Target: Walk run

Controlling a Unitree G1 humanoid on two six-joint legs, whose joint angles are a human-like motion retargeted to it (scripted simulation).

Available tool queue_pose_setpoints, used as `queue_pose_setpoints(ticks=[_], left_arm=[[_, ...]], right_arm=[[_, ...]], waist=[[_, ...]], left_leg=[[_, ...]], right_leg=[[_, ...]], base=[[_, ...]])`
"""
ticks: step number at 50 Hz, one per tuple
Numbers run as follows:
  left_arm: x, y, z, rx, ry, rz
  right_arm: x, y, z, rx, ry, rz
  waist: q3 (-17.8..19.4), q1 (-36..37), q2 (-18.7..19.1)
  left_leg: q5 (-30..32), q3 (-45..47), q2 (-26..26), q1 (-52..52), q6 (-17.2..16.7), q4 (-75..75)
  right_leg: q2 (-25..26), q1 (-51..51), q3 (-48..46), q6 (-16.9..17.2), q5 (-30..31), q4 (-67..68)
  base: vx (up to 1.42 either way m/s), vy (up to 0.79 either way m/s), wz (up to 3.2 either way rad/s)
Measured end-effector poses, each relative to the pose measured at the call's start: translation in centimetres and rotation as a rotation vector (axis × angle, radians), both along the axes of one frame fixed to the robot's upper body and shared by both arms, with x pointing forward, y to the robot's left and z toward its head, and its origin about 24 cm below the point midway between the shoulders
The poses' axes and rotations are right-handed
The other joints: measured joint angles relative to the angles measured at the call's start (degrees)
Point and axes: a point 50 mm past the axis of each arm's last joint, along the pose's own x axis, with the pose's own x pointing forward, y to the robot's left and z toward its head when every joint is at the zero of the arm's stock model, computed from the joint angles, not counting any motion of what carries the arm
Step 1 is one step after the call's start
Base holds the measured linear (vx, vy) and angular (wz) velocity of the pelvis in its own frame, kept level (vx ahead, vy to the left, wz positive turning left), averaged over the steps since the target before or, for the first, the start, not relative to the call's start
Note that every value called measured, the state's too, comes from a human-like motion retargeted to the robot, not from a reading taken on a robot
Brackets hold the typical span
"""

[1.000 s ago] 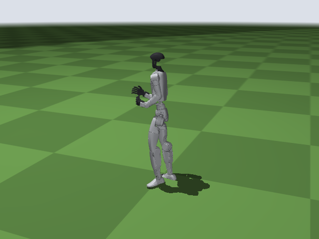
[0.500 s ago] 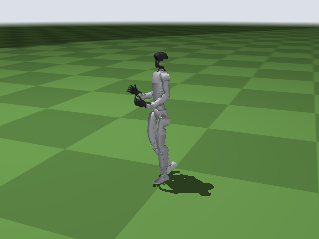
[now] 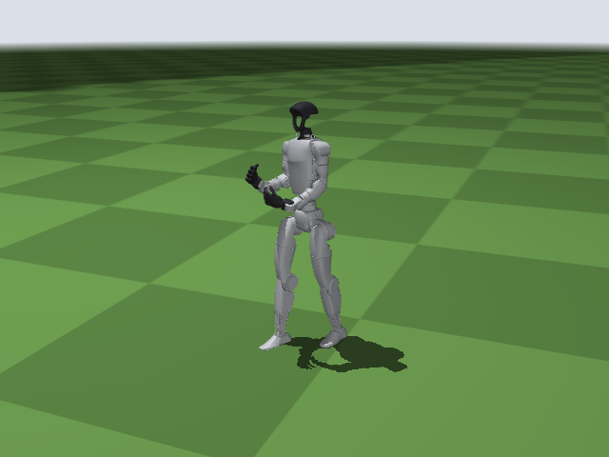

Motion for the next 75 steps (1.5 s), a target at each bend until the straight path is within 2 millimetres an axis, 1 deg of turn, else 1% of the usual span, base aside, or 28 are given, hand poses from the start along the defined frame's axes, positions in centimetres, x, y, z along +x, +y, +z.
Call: queue_pose_setpoints(ticks=[2,3,7,10,12,13,15,18,20,25,28,32,33,38,41,44,45,48,50,53,55,57,60,65,68,71,73,75], left_arm=[[0.1,0.7,-0.3,0.029,0.025,0.07],[0.3,1.2,-0.5,0.059,0.032,0.119],[1.1,3.0,-0.5,0.186,0.061,0.412],[1.7,5.2,0.3,0.251,0.055,0.682],[1.8,6.2,1.0,0.283,0.02,0.773],[1.9,6.5,1.3,0.301,-0.004,0.796],[2.0,6.7,1.9,0.34,-0.055,0.818],[1.9,6.3,2.3,0.408,-0.1,0.818],[1.7,6.1,2.4,0.469,-0.122,0.799],[1.3,4.6,2.3,0.589,-0.159,0.702],[1.2,3.8,2.3,0.579,-0.147,0.71],[1.5,3.7,2.4,0.589,-0.115,0.805],[1.6,3.8,2.5,0.593,-0.116,0.827],[1.9,3.9,2.9,0.613,-0.144,0.86],[1.7,3.7,3.2,0.606,-0.186,0.849],[1.4,3.4,3.3,0.584,-0.209,0.809],[1.3,3.2,3.2,0.573,-0.201,0.795],[1.4,3.4,2.8,0.543,-0.163,0.765],[1.5,3.5,2.7,0.526,-0.153,0.727],[1.5,3.7,3.0,0.486,-0.184,0.641],[1.4,3.9,3.1,0.476,-0.22,0.57],[1.4,4.0,3.1,0.474,-0.255,0.521],[1.4,3.6,3.0,0.463,-0.277,0.471],[1.2,3.5,2.2,0.486,-0.242,0.431],[1.1,2.9,1.7,0.492,-0.202,0.381],[0.9,2.5,1.1,0.502,-0.161,0.318],[0.8,2.3,0.8,0.52,-0.14,0.282],[0.8,2.3,0.4,0.557,-0.132,0.254]], right_arm=[[-0.1,-0.8,-0.1,0.028,-0.012,-0.068],[0.0,-1.1,-0.2,0.033,-0.019,-0.102],[0.2,-2.2,-0.2,-0.019,-0.058,-0.237],[0.4,-2.9,-0.1,-0.079,-0.109,-0.391],[0.4,-3.3,-0.2,-0.128,-0.131,-0.488],[0.3,-3.6,-0.4,-0.152,-0.14,-0.527],[0.3,-4.0,-0.7,-0.197,-0.148,-0.59],[0.2,-4.2,-1.4,-0.249,-0.146,-0.653],[0.0,-4.1,-1.7,-0.268,-0.148,-0.688],[0.1,-4.3,-1.9,-0.297,-0.172,-0.793],[0.3,-4.3,-1.8,-0.32,-0.199,-0.849],[0.5,-3.8,-1.6,-0.344,-0.237,-0.901],[0.6,-3.6,-1.6,-0.343,-0.238,-0.908],[0.7,-3.1,-1.5,-0.338,-0.247,-0.921],[0.4,-2.7,-1.6,-0.344,-0.248,-0.865],[0.5,-2.9,-1.5,-0.325,-0.189,-0.738],[0.4,-2.9,-1.6,-0.311,-0.169,-0.702],[-0.1,-3.2,-1.8,-0.204,-0.112,-0.652],[-0.5,-3.2,-2.0,-0.138,-0.076,-0.642],[-0.7,-3.7,-1.8,-0.099,-0.066,-0.613],[-0.9,-4.0,-1.8,-0.101,-0.065,-0.574],[-1.1,-4.0,-2.2,-0.106,-0.046,-0.523],[-1.5,-4.0,-3.1,-0.11,0.011,-0.482],[-2.5,-5.2,-2.9,-0.086,-0.039,-0.564],[-3.1,-5.1,-3.3,-0.112,-0.047,-0.598],[-3.8,-4.8,-3.9,-0.095,-0.029,-0.639],[-4.2,-4.6,-4.2,-0.089,-0.021,-0.67],[-4.6,-4.5,-4.5,-0.105,-0.017,-0.695]], waist=[[-1.02,-0.22,0.73],[-1.26,0.12,1.19],[-1.19,-1.0,1.61],[-1.46,-0.55,0.33],[-1.83,-0.43,-0.76],[-1.98,-0.17,-1.35],[-2.19,0.17,-1.91],[-2.58,1.05,-1.93],[-2.72,2.66,-2.27],[-2.67,4.5,-1.33],[-2.18,4.91,-0.57],[-1.05,6.34,-0.93],[-0.76,6.79,-1.21],[0.33,7.6,-1.8],[0.07,8.54,-2.1],[-0.65,9.11,-1.73],[-1.12,8.85,-2.06],[-1.05,7.9,-2.4],[-0.97,7.08,-1.74],[-0.93,7.07,-0.27],[-1.13,7.45,0.97],[-1.19,6.47,2.19],[-1.26,4.41,2.95],[-0.64,1.45,1.85],[0.47,-0.11,0.52],[1.86,-2.11,-0.56],[2.65,-3.33,-0.5],[3.02,-3.71,0.18]], left_leg=[[1.09,-1.62,0.78,-0.11,-1.07,2.12],[2.46,-2.06,1.29,-0.34,-1.9,3.59],[12.99,-2.77,2.8,-2.8,-7.04,11.66],[22.27,-1.51,2.67,-7.75,-12.17,23.11],[25.69,0.41,3.67,-11.73,-15.53,31.77],[27.17,1.48,4.21,-13.49,-16.21,35.5],[27.32,3.33,5.65,-16.81,-14.81,41.49],[22.13,7.81,8.55,-20.13,-9.79,43.06],[19.16,10.69,9.13,-22.48,-6.64,41.16],[15.67,9.06,7.06,-27.59,-3.06,27.27],[15.0,8.08,6.75,-29.28,0.33,16.88],[15.86,9.06,6.19,-31.43,5.04,5.37],[16.54,9.05,5.83,-31.82,5.08,3.02],[16.15,5.15,4.32,-31.8,0.96,-3.15],[17.46,5.96,4.47,-29.3,1.79,-2.29],[20.65,6.01,4.45,-27.46,3.04,-2.23],[20.08,5.46,3.82,-26.7,4.36,-2.08],[17.56,5.01,4.33,-25.66,3.85,0.02],[15.62,6.73,5.77,-23.69,4.47,-0.05],[12.68,7.34,7.91,-20.97,4.28,-0.65],[10.96,7.84,9.07,-19.7,3.74,-0.7],[9.97,9.84,10.06,-18.3,3.28,-1.15],[8.56,10.56,10.41,-16.74,2.43,-1.6],[5.58,11.7,8.32,-13.79,1.92,-1.63],[3.75,12.24,6.09,-10.99,1.72,-2.1],[2.32,12.43,4.68,-7.48,0.98,-2.71],[1.52,12.64,4.85,-5.22,0.22,-3.06],[0.81,13.21,5.69,-3.47,-0.73,-3.21]], right_leg=[[2.4,1.48,6.34,-3.37,-1.97,-0.16],[3.16,2.01,8.11,-4.08,-2.64,-0.03],[2.29,4.32,1.91,-6.27,-4.93,0.77],[1.77,5.87,2.97,-8.37,-7.43,1.42],[1.14,6.73,2.44,-9.39,-8.9,1.76],[0.83,7.28,2.17,-9.86,-9.52,1.76],[0.92,8.41,1.41,-10.83,-10.54,1.57],[1.54,9.84,0.55,-11.76,-11.9,1.44],[1.91,10.45,1.44,-12.42,-12.74,1.69],[5.03,12.12,2.93,-14.89,-15.06,2.03],[7.03,13.69,2.84,-16.04,-16.39,1.85],[8.18,15.7,3.81,-17.08,-17.76,1.82],[8.25,16.27,4.18,-17.23,-18.07,1.93],[8.95,18.96,4.7,-18.24,-19.97,3.39],[9.21,21.04,5.57,-19.2,-20.74,4.49],[10.04,21.52,5.05,-19.92,-19.96,7.87],[9.56,21.52,4.51,-19.65,-18.72,9.03],[8.58,20.28,4.47,-15.79,-9.39,15.61],[9.91,17.96,6.58,-11.82,-1.35,21.5],[13.16,12.05,8.1,-7.67,3.77,33.63],[13.11,8.42,6.73,-7.27,1.37,40.05],[11.07,5.07,2.93,-8.06,-1.41,42.66],[10.7,0.83,1.64,-5.65,-4.33,40.91],[5.98,-4.02,3.09,-0.28,-7.14,28.07],[1.69,-5.87,4.21,0.6,-7.64,18.32],[-1.81,-7.3,4.61,1.88,-5.53,9.33],[-3.18,-8.06,3.7,3.76,-4.68,3.93],[-3.39,-8.67,2.35,4.8,-5.87,-0.75]], base=[[0.44,-0.31,0.71],[0.42,-0.34,0.58],[0.35,-0.3,0.52],[0.29,-0.29,0.4],[0.33,-0.35,0.7],[0.34,-0.34,0.63],[0.3,-0.26,0.51],[0.33,-0.22,0.15],[0.25,-0.16,-0.35],[0.29,-0.17,-0.1],[0.37,-0.17,-0.07],[0.28,-0.15,-0.47],[0.37,-0.15,-0.64],[0.55,-0.13,-0.48],[0.53,-0.08,-0.67],[0.77,-0.03,-0.63],[0.75,-0.02,-0.49],[0.7,-0.04,-0.52],[0.45,-0.12,-0.39],[0.55,-0.07,-0.68],[0.46,0.01,-0.9],[0.45,-0.01,-0.43],[0.38,-0.07,0.04],[0.44,-0.14,-0.11],[0.48,-0.22,-0.15],[0.37,-0.25,0.02],[0.53,-0.35,-0.01],[0.48,-0.31,-0.34]])
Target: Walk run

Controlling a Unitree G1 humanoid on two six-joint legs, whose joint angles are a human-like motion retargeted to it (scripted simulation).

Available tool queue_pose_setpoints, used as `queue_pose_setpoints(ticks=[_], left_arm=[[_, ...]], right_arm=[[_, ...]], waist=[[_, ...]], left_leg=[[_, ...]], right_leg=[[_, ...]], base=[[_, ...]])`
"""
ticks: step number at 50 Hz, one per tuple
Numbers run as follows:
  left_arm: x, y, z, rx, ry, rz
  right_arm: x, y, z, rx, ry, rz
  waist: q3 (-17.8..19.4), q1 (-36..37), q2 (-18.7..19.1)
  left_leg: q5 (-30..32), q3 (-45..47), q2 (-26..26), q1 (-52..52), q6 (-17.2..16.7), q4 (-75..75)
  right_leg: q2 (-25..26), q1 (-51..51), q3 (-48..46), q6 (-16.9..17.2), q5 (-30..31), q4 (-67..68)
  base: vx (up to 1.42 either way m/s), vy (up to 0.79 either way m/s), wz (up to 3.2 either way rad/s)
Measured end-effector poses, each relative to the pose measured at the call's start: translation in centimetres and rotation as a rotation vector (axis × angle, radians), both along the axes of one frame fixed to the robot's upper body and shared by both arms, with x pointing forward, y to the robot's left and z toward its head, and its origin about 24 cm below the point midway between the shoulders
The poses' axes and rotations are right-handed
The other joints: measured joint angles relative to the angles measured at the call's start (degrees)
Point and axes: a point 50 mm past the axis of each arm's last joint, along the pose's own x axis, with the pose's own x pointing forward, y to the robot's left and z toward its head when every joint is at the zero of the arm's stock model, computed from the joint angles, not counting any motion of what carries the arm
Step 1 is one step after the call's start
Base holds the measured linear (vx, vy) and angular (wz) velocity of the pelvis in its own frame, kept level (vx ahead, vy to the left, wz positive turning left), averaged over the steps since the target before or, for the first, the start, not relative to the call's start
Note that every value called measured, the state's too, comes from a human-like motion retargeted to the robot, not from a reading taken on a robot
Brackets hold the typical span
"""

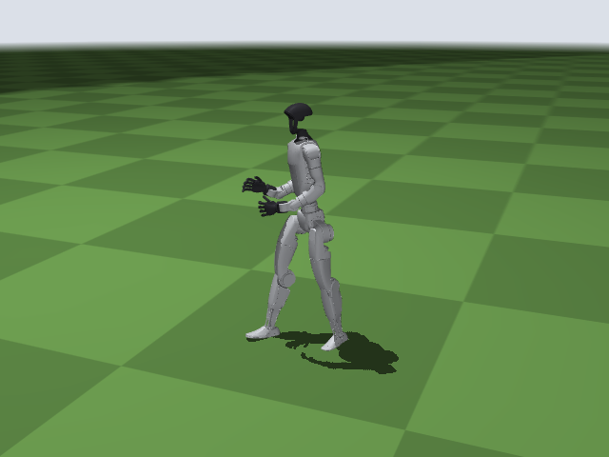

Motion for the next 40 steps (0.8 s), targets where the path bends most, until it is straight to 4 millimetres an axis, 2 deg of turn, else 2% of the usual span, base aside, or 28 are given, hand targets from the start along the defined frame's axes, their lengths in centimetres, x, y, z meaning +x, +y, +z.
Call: queue_pose_setpoints(ticks=[2,5,7,10,13,15,17,20,23,28,30,32,35,40], left_arm=[[0.0,0.1,-0.5,0.035,0.023,0.017],[-0.3,0.1,-1.4,0.048,0.075,0.063],[-0.8,-0.2,-2.2,0.02,0.134,0.065],[-1.5,0.1,-3.3,-0.036,0.215,0.072],[-2.1,0.4,-4.4,-0.084,0.292,0.071],[-1.8,1.0,-4.5,-0.114,0.315,0.089],[-1.0,2.0,-4.2,-0.13,0.304,0.114],[-0.2,3.3,-3.9,-0.137,0.286,0.161],[0.4,4.6,-3.7,-0.135,0.271,0.261],[0.5,6.3,-3.2,-0.113,0.21,0.411],[0.2,6.8,-3.1,-0.097,0.189,0.469],[-0.2,7.1,-3.2,-0.092,0.171,0.539],[-1.1,7.0,-3.3,-0.124,0.169,0.627],[-2.0,5.9,-3.6,-0.231,0.199,0.704]], right_arm=[[-0.3,0.2,-0.3,-0.026,0.015,-0.017],[-0.4,0.5,-0.6,-0.069,0.026,-0.042],[-0.5,0.6,-1.0,-0.098,0.057,-0.054],[-0.8,1.1,-1.9,-0.097,0.129,-0.028],[-0.6,1.4,-2.7,-0.034,0.203,0.033],[-0.2,1.5,-2.8,-0.005,0.236,0.081],[0.4,1.3,-2.7,0.03,0.244,0.09],[1.0,0.2,-2.9,0.067,0.25,0.034],[1.4,-1.2,-4.3,0.084,0.313,-0.081],[1.2,-3.4,-7.4,0.151,0.479,-0.32],[0.7,-4.1,-8.4,0.191,0.528,-0.389],[0.4,-4.7,-9.2,0.224,0.577,-0.431],[-0.3,-5.5,-10.5,0.237,0.659,-0.469],[-1.9,-7.4,-12.8,0.152,0.821,-0.552]], waist=[[0.04,0.38,0.57],[-0.39,0.4,1.31],[-0.95,-1.15,1.99],[-1.87,-3.21,3.46],[-1.99,-3.3,1.75],[-1.67,-2.37,-0.66],[-1.12,-2.19,-1.41],[-0.44,-2.13,-2.14],[0.12,-0.21,-2.81],[1.32,2.64,-2.29],[1.71,3.59,-2.03],[2.05,4.42,-1.7],[2.17,5.81,-2.39],[1.79,7.28,-2.75]], left_leg=[[-0.47,1.14,0.72,1.58,-1.2,0.17],[-0.31,2.98,1.85,3.62,-3.76,1.03],[1.9,1.79,2.41,4.53,-5.23,3.01],[11.62,-0.06,5.04,4.4,-8.84,8.31],[26.45,-2.09,6.09,1.54,-11.7,20.31],[33.99,-1.06,5.74,-1.89,-10.71,30.69],[37.71,-1.51,7.35,-6.48,-8.79,40.82],[31.41,-6.44,5.89,-13.33,-9.65,48.61],[26.47,-9.76,2.75,-19.76,-8.83,48.06],[18.05,-6.46,3.82,-26.25,0.96,33.97],[16.33,-6.15,2.73,-27.74,3.94,25.57],[13.96,-5.98,1.18,-28.69,5.25,17.13],[9.51,-3.45,-1.57,-30.32,6.07,6.39],[5.22,5.33,-2.82,-30.39,4.35,-2.18]], right_leg=[[-0.13,-0.16,-3.34,-1.25,-0.73,-1.6],[1.11,-0.01,-4.89,-8.96,1.01,0.87],[0.63,1.35,-11.72,-8.49,2.88,1.49],[3.68,3.94,-4.76,-10.61,3.8,1.15],[2.55,7.03,-5.48,-11.9,1.86,1.6],[1.34,9.36,-6.98,-13.1,0.62,1.81],[2.56,11.12,-4.37,-15.07,-0.7,1.91],[3.56,13.45,-3.9,-17.17,-2.0,2.16],[4.82,15.81,-1.7,-18.59,-3.35,2.14],[8.35,19.42,0.54,-20.96,-5.96,2.6],[9.88,21.07,1.54,-21.82,-6.98,2.72],[11.4,22.71,1.75,-22.63,-8.04,2.67],[12.31,24.98,2.27,-23.72,-9.5,2.83],[13.73,27.42,0.22,-25.32,-11.32,4.38]], base=[[0.62,-0.43,-0.62],[0.53,-0.34,-0.39],[0.68,-0.44,0.34],[0.66,-0.51,0.28],[0.61,-0.52,-0.26],[0.39,-0.35,-0.83],[0.45,-0.39,-0.49],[0.43,-0.29,-0.43],[0.57,-0.3,-0.99],[0.51,-0.22,-0.86],[0.45,-0.21,-0.66],[0.63,-0.25,-0.57],[0.71,-0.24,-0.48],[0.65,-0.16,-0.18]])
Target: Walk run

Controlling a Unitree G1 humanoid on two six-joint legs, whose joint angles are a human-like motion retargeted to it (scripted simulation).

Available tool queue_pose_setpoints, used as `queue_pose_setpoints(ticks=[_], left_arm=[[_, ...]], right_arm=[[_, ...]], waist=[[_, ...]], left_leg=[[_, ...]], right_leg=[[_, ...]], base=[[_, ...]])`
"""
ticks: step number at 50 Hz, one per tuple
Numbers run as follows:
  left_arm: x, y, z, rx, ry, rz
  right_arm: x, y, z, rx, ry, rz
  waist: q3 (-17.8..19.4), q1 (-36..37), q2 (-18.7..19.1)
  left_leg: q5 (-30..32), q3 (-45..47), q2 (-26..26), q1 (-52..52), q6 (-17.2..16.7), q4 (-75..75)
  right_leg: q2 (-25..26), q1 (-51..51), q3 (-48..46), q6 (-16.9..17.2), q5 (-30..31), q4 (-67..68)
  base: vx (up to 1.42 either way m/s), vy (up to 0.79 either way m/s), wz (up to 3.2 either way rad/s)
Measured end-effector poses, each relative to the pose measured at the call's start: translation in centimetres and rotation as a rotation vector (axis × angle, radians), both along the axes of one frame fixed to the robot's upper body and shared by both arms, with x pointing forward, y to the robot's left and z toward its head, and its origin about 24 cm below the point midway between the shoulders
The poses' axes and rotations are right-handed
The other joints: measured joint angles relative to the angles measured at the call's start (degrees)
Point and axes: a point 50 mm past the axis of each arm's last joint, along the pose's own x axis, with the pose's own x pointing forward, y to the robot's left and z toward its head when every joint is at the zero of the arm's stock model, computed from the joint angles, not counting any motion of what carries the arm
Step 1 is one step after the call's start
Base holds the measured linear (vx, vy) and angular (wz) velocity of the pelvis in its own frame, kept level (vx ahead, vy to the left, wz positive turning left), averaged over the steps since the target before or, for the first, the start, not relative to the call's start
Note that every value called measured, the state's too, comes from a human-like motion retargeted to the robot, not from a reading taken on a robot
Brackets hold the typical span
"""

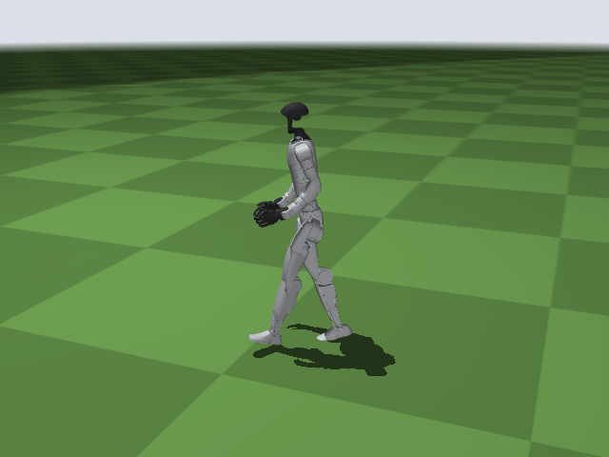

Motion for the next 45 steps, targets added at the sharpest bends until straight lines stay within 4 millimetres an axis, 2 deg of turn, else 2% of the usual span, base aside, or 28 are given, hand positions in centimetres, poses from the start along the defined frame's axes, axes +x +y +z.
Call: queue_pose_setpoints(ticks=[2,3,6,8,10,12,13,15,17,19,21,23,26,30,32,35,37,38,40,43,45], left_arm=[[-0.2,-0.2,-0.1,-0.028,0.005,0.021],[-0.4,-0.2,-0.2,-0.033,0.007,0.026],[-1.2,0.0,-0.5,-0.018,0.015,0.0],[-1.6,0.5,-0.8,-0.002,0.027,-0.019],[-1.4,1.0,-0.9,0.013,0.034,-0.034],[-0.8,1.1,-0.6,0.037,0.019,-0.058],[-0.4,1.2,-0.3,0.053,0.004,-0.064],[0.5,1.1,0.3,0.075,-0.029,-0.066],[1.4,1.1,0.8,0.075,-0.055,-0.058],[2.3,1.1,1.4,0.061,-0.078,-0.046],[2.9,0.8,1.8,0.045,-0.101,-0.038],[3.3,0.6,2.2,0.033,-0.119,-0.03],[3.6,0.4,2.7,0.025,-0.142,-0.023],[3.7,0.4,2.8,0.018,-0.152,-0.018],[3.5,0.4,2.7,0.013,-0.148,-0.013],[3.0,0.6,2.2,0.007,-0.124,-0.001],[2.5,0.6,1.7,0.0,-0.105,0.006],[2.3,0.6,1.5,-0.003,-0.095,0.009],[1.5,0.6,1.0,-0.006,-0.072,0.021],[0.0,0.8,-0.1,-0.025,-0.025,0.048],[-0.8,0.2,-0.8,-0.054,0.009,0.056]], right_arm=[[-1.4,-0.5,-1.3,-0.027,0.096,-0.005],[-2.4,-0.6,-2.1,-0.031,0.153,-0.004],[-6.4,-0.6,-4.7,-0.005,0.375,0.007],[-10.0,-0.2,-6.5,0.033,0.558,0.027],[-13.7,0.4,-7.7,0.067,0.746,0.04],[-16.9,0.9,-8.2,0.09,0.889,0.036],[-18.2,1.0,-8.3,0.096,0.944,0.036],[-20.6,1.1,-8.2,0.097,1.039,0.044],[-22.4,1.4,-8.1,0.09,1.113,0.047],[-23.6,1.8,-8.1,0.1,1.151,0.023],[-24.6,2.4,-8.1,0.149,1.158,-0.026],[-25.4,3.3,-8.1,0.229,1.151,-0.081],[-26.3,4.7,-8.1,0.364,1.139,-0.157],[-26.7,6.3,-8.2,0.521,1.137,-0.206],[-26.6,6.5,-8.3,0.547,1.134,-0.2],[-26.3,6.3,-8.3,0.528,1.132,-0.17],[-26.1,5.7,-8.3,0.488,1.137,-0.151],[-25.9,5.3,-8.3,0.469,1.141,-0.143],[-25.8,4.7,-8.3,0.447,1.153,-0.135],[-25.7,4.1,-8.2,0.449,1.154,-0.14],[-25.0,3.2,-8.2,0.46,1.131,-0.154]], waist=[[-0.68,1.9,-0.54],[-1.4,2.8,-1.49],[-3.9,5.24,-3.28],[-5.45,5.49,-4.9],[-5.85,5.76,-5.36],[-5.82,4.75,-3.39],[-5.83,4.56,-2.28],[-5.77,5.42,-0.77],[-5.69,4.91,1.4],[-5.39,2.77,3.4],[-5.0,0.52,4.95],[-4.6,-1.1,5.46],[-3.6,-2.8,4.56],[-1.58,-5.23,2.88],[-0.65,-6.07,2.87],[0.26,-5.89,3.94],[0.08,-5.4,3.54],[-0.52,-5.27,3.16],[-1.83,-6.45,2.96],[-3.76,-7.25,4.85],[-4.13,-6.68,4.83]], left_leg=[[0.54,3.89,1.47,0.63,2.06,3.13],[0.76,6.8,1.83,1.16,4.78,4.59],[6.06,2.8,0.06,1.94,7.89,4.86],[5.82,-1.16,-1.82,2.55,8.72,5.38],[4.74,-2.68,-1.74,3.28,8.5,6.67],[2.49,-4.44,-1.05,5.97,8.32,6.71],[1.48,-4.8,-0.48,7.39,8.2,6.44],[-0.3,-5.78,0.8,9.64,6.98,6.36],[-1.77,-7.04,1.98,11.93,5.97,6.1],[-2.69,-8.29,2.3,14.19,5.37,5.3],[-3.55,-9.99,2.14,16.13,4.72,4.76],[-4.45,-11.26,1.45,17.9,4.19,4.53],[-5.95,-12.88,-1.08,21.07,3.78,4.22],[-7.71,-15.45,-4.09,26.43,2.51,3.97],[-8.3,-16.64,-4.3,28.85,1.65,4.04],[-9.55,-17.84,-2.03,32.97,-0.87,5.04],[-9.16,-18.29,-3.03,34.87,-1.63,6.01],[-8.11,-18.58,-3.87,35.25,-2.08,6.55],[-4.3,-20.51,-3.98,35.82,-4.11,8.84],[8.77,-21.51,-0.13,33.86,-9.77,16.9],[19.43,-21.71,1.03,30.34,-15.06,26.57]], right_leg=[[0.32,0.94,0.25,0.03,0.38,1.12],[-0.37,1.26,0.2,0.44,1.2,1.67],[-1.4,2.28,-0.73,3.52,6.29,3.92],[-3.21,2.54,-2.22,8.25,13.39,6.67],[-3.71,1.91,-2.08,14.94,23.03,11.34],[-0.58,-0.61,-0.73,21.3,30.43,18.17],[1.28,-2.54,-0.34,24.06,32.56,22.48],[3.29,-6.52,1.05,26.82,34.09,30.96],[4.28,-10.69,1.36,23.4,27.42,36.32],[2.57,-15.15,-0.59,19.87,21.23,39.24],[0.85,-18.98,-1.01,17.08,15.81,38.75],[-1.45,-22.04,-0.23,16.28,11.97,34.94],[-5.19,-24.78,3.17,18.85,10.67,23.88],[-10.08,-27.18,7.11,20.67,7.51,8.01],[-11.21,-27.97,7.16,22.1,6.05,1.85],[-9.8,-27.75,7.95,28.55,1.98,-6.35],[-9.76,-27.13,9.13,28.24,4.7,-4.56],[-9.99,-27.09,10.16,27.32,6.0,-2.85],[-11.09,-26.66,5.57,27.15,12.43,-0.27],[-7.78,-24.35,11.97,19.29,10.13,2.74],[-7.81,-22.56,12.29,16.24,8.08,4.59]], base=[[0.84,-0.14,-0.66],[0.99,-0.13,-0.68],[0.94,-0.1,-0.43],[1.18,-0.07,-0.1],[0.95,-0.07,0.05],[0.9,-0.07,0.61],[0.81,-0.07,0.41],[0.68,-0.05,0.03],[0.79,0.0,0.29],[0.79,0.02,0.91],[0.74,0.0,1.2],[0.64,-0.04,1.04],[0.55,-0.09,0.89],[0.61,-0.13,1.03],[0.77,-0.2,0.95],[0.79,-0.32,0.72],[0.84,-0.26,0.58],[0.91,-0.24,0.88],[0.82,-0.28,1.39],[1.0,-0.43,1.25],[0.74,-0.24,0.85]])
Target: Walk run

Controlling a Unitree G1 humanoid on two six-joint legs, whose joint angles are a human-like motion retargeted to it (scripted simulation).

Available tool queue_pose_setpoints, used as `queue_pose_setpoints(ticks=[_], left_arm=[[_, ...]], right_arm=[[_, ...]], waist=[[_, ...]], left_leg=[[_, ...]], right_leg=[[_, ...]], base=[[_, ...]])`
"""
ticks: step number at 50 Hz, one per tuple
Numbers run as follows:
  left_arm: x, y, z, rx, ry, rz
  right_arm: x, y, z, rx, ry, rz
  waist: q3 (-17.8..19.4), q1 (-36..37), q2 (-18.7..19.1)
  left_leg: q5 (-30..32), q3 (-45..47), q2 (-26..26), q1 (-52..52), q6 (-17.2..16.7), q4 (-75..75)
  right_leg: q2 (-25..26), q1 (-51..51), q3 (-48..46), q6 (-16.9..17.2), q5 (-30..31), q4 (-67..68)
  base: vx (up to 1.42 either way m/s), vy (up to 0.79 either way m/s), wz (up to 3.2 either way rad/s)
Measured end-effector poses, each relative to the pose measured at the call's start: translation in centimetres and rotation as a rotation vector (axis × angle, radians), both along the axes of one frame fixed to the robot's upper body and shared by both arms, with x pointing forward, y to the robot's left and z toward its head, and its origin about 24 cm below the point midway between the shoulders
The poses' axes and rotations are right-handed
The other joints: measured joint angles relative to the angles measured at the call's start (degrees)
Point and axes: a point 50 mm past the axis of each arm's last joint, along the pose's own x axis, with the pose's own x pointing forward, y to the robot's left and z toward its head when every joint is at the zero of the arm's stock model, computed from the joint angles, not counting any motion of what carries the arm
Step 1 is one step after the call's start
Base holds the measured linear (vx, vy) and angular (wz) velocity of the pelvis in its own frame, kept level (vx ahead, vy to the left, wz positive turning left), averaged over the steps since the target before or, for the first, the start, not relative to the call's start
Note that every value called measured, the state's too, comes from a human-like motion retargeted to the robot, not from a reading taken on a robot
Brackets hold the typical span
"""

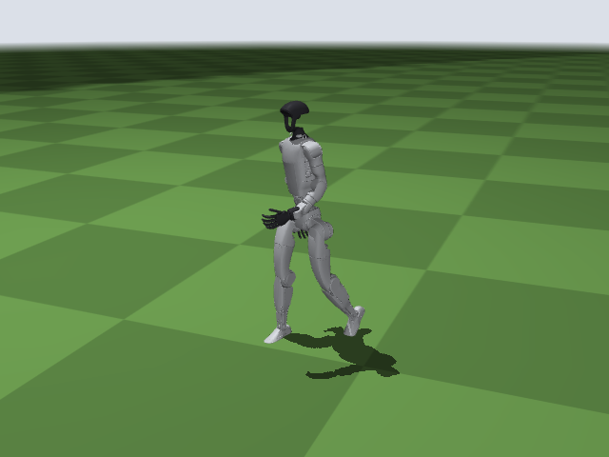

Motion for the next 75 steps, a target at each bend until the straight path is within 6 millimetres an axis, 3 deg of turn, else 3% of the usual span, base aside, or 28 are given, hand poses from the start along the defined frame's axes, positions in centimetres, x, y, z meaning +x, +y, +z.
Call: queue_pose_setpoints(ticks=[2,3,5,7,10,12,16,20,23,28,31,33,35,38,43,48,51,53,55,57,60,62,63,65,68,70,72,75], left_arm=[[-0.1,-0.5,0.0,-0.014,0.006,0.015],[0.0,-0.5,0.1,-0.013,-0.003,0.016],[0.4,-0.5,0.5,0.002,-0.028,0.0],[0.6,-0.3,0.7,0.011,-0.04,-0.005],[1.0,-0.2,0.9,0.002,-0.048,0.023],[0.9,-0.2,1.0,-0.005,-0.049,0.042],[1.0,-0.3,1.1,-0.023,-0.049,0.071],[1.1,-0.4,1.3,-0.031,-0.056,0.099],[1.0,-0.2,1.1,-0.032,-0.044,0.122],[0.1,0.5,0.4,-0.025,0.0,0.155],[-0.6,1.3,-0.2,-0.015,0.03,0.173],[-0.4,1.6,-0.2,-0.016,0.034,0.172],[0.2,1.5,0.0,-0.011,0.023,0.154],[1.5,0.9,0.8,0.003,-0.015,0.117],[3.0,-0.9,1.8,-0.019,-0.064,0.062],[3.7,-2.1,2.5,-0.029,-0.105,-0.01],[4.8,-2.0,3.0,-0.003,-0.134,-0.058],[5.6,-1.6,3.6,0.027,-0.161,-0.086],[6.3,-1.1,4.2,0.056,-0.192,-0.1],[6.9,-0.2,4.7,0.078,-0.212,-0.09],[7.0,-0.1,4.9,0.073,-0.22,-0.089],[7.0,-0.2,4.8,0.049,-0.211,-0.075],[6.8,-0.3,4.5,0.041,-0.197,-0.075],[6.2,-0.6,3.7,0.026,-0.16,-0.072],[4.9,-2.1,2.5,-0.015,-0.102,-0.083],[4.6,-3.1,2.2,-0.04,-0.08,-0.082],[4.2,-3.4,2.1,-0.045,-0.083,-0.096],[2.8,-3.4,1.5,-0.041,-0.072,-0.136]], right_arm=[[1.4,-1.3,0.0,-0.006,-0.042,-0.001],[2.3,-1.9,0.0,-0.015,-0.065,0.004],[4.3,-3.0,0.0,-0.043,-0.112,0.019],[6.6,-4.3,0.2,-0.087,-0.162,0.056],[10.5,-6.2,0.8,-0.155,-0.25,0.132],[12.7,-7.2,1.4,-0.196,-0.313,0.171],[16.7,-9.1,2.9,-0.28,-0.443,0.213],[19.6,-10.2,4.4,-0.353,-0.547,0.228],[20.3,-10.1,4.6,-0.359,-0.577,0.233],[18.4,-7.9,3.1,-0.258,-0.533,0.262],[15.2,-5.8,1.5,-0.169,-0.443,0.295],[13.0,-4.4,0.7,-0.138,-0.372,0.288],[10.6,-3.6,0.2,-0.123,-0.305,0.259],[7.1,-2.9,-0.1,-0.064,-0.202,0.212],[1.1,-1.6,0.1,-0.004,-0.077,0.128],[-4.1,0.6,0.8,0.077,0.044,0.044],[-5.8,2.4,1.1,0.191,0.101,0.011],[-6.1,3.1,1.2,0.272,0.118,0.013],[-5.8,3.4,1.2,0.339,0.116,0.042],[-4.9,3.0,0.9,0.36,0.1,0.096],[-4.3,1.7,0.8,0.294,0.081,0.141],[-3.4,0.1,0.7,0.175,0.067,0.141],[-3.3,-0.4,0.7,0.127,0.067,0.122],[-3.3,-1.1,0.8,0.055,0.07,0.063],[-2.5,-2.1,0.9,0.011,0.058,-0.09],[-0.9,-3.1,0.8,0.004,0.014,-0.174],[1.1,-3.6,0.6,0.009,-0.045,-0.224],[4.0,-4.0,0.4,0.0,-0.136,-0.247]], waist=[[-0.51,0.78,-1.11],[-0.92,1.04,-1.82],[-1.21,0.75,-2.1],[-0.97,1.69,-2.85],[-0.28,5.81,-4.38],[-0.36,8.26,-5.28],[0.16,11.62,-5.53],[0.81,12.87,-5.65],[0.06,12.58,-6.27],[-1.57,15.14,-8.4],[-2.53,15.93,-9.02],[-2.11,14.04,-6.77],[-1.26,11.98,-4.41],[-1.17,12.0,-0.61],[-1.29,8.81,3.35],[-1.81,4.74,2.13],[-0.6,3.79,0.12],[0.62,4.02,-1.16],[1.9,4.12,-1.92],[3.12,5.4,-2.32],[4.15,2.53,-1.84],[3.01,-0.23,-0.55],[2.47,-1.77,0.37],[1.39,-5.32,2.35],[-0.01,-4.99,4.18],[-0.58,-5.57,3.51],[-2.2,-5.38,1.05],[-2.97,-3.35,-0.89]], left_leg=[[7.41,0.81,-0.65,-5.3,-4.24,11.02],[10.83,2.45,-0.14,-7.82,-4.66,15.74],[8.59,8.87,6.58,-12.39,0.51,23.94],[2.0,15.06,11.54,-15.58,6.07,27.86],[-3.84,18.97,10.18,-22.12,9.83,27.05],[-7.82,19.4,7.9,-26.2,10.51,21.43],[-12.18,19.51,5.33,-31.79,15.88,3.87],[-18.75,26.57,3.55,-32.54,20.61,-15.31],[-23.65,33.49,0.83,-31.27,19.7,-24.36],[-18.74,36.51,0.0,-27.75,24.74,-23.48],[-18.57,30.01,0.56,-25.94,24.85,-20.55],[-20.31,23.9,1.44,-25.63,24.85,-17.52],[-22.22,22.61,1.43,-22.52,24.85,-16.47],[-23.09,17.98,1.46,-19.7,24.83,-17.53],[-23.81,9.91,-1.0,-13.76,23.75,-20.06],[-25.14,1.7,-6.61,-9.02,23.76,-20.52],[-26.13,-2.13,-9.1,-5.18,23.2,-20.44],[-26.91,-3.27,-9.92,-2.33,22.61,-20.45],[-27.42,-3.58,-10.11,0.31,22.01,-20.47],[-28.66,-1.58,-6.53,2.84,18.39,-19.36],[-26.64,-3.75,-9.15,6.14,18.59,-19.1],[-22.81,-6.78,-9.39,6.33,16.18,-18.82],[-20.53,-8.63,-8.9,6.57,14.32,-17.89],[-13.56,-13.06,-7.9,6.3,9.11,-14.57],[1.86,-10.91,-7.07,3.11,-3.67,-6.12],[7.87,1.14,-9.07,-2.52,-5.15,3.6],[13.59,10.87,-7.08,-7.55,-5.15,11.34],[7.44,5.61,-4.99,-14.1,-5.15,20.07]], right_leg=[[-2.97,2.28,-7.2,-1.72,-1.55,0.34],[-3.36,3.23,-8.27,-2.84,-2.22,0.37],[-2.21,5.16,-8.57,-5.02,-3.77,0.75],[-2.37,7.39,-11.33,-6.11,-4.5,0.53],[-2.23,10.61,-11.87,-7.21,-4.55,-0.88],[-2.22,12.52,-12.59,-7.49,-4.77,-1.99],[-0.58,16.09,-14.55,-8.1,-6.01,-3.59],[0.7,19.72,-18.48,-8.39,-7.56,-4.93],[0.59,22.27,-23.9,-7.51,-7.68,-5.42],[-0.32,25.37,-23.88,-3.05,-1.06,-1.04],[-0.16,26.51,-23.8,0.58,13.11,5.01],[3.55,23.49,-19.79,1.84,22.31,13.55],[6.9,18.41,-17.99,1.66,26.23,26.74],[11.58,11.86,-13.28,4.08,15.94,34.68],[8.76,3.92,-9.47,1.57,1.94,32.51],[0.02,0.65,-6.1,3.03,1.02,11.58],[-1.02,-1.52,0.41,3.26,0.05,1.32],[-1.57,-3.43,0.82,5.97,-0.88,-4.43],[-1.66,-5.33,-3.27,12.3,-2.78,-9.07],[3.0,-5.66,-11.19,12.31,-4.1,-10.99],[1.64,-4.76,-8.38,12.31,-3.81,-9.57],[1.02,-5.34,-9.0,7.31,-1.45,-7.13],[1.0,-5.17,-10.56,5.91,0.01,-6.16],[3.19,-3.84,-3.95,4.48,2.37,-4.7],[2.85,-2.78,-2.31,1.93,0.6,-1.27],[-5.75,-2.17,-10.48,4.16,-0.93,1.12],[-9.28,-1.22,-14.41,2.47,-1.73,1.4],[-3.89,4.01,-11.11,-3.05,-3.8,-1.01]], base=[[0.71,-0.23,0.87],[0.73,-0.27,1.13],[0.63,-0.31,1.43],[0.73,-0.33,0.97],[0.52,-0.15,-0.05],[0.53,-0.08,0.01],[0.54,-0.09,0.39],[0.56,-0.06,0.7],[0.74,-0.03,0.79],[0.93,-0.01,0.1],[1.0,-0.14,0.07],[0.92,0.19,1.43],[0.74,0.15,1.86],[0.75,0.21,1.47],[0.66,0.16,2.05],[0.73,-0.04,2.2],[0.53,-0.18,1.61],[0.72,-0.28,0.95],[0.59,-0.38,0.55],[0.9,-0.69,0.08],[0.71,0.17,1.12],[0.8,-0.02,1.64],[1.03,-0.23,1.89],[0.88,-0.22,1.81],[0.97,-0.08,1.14],[0.53,0.59,1.53],[0.66,-0.16,1.21],[0.95,-0.92,0.18]])
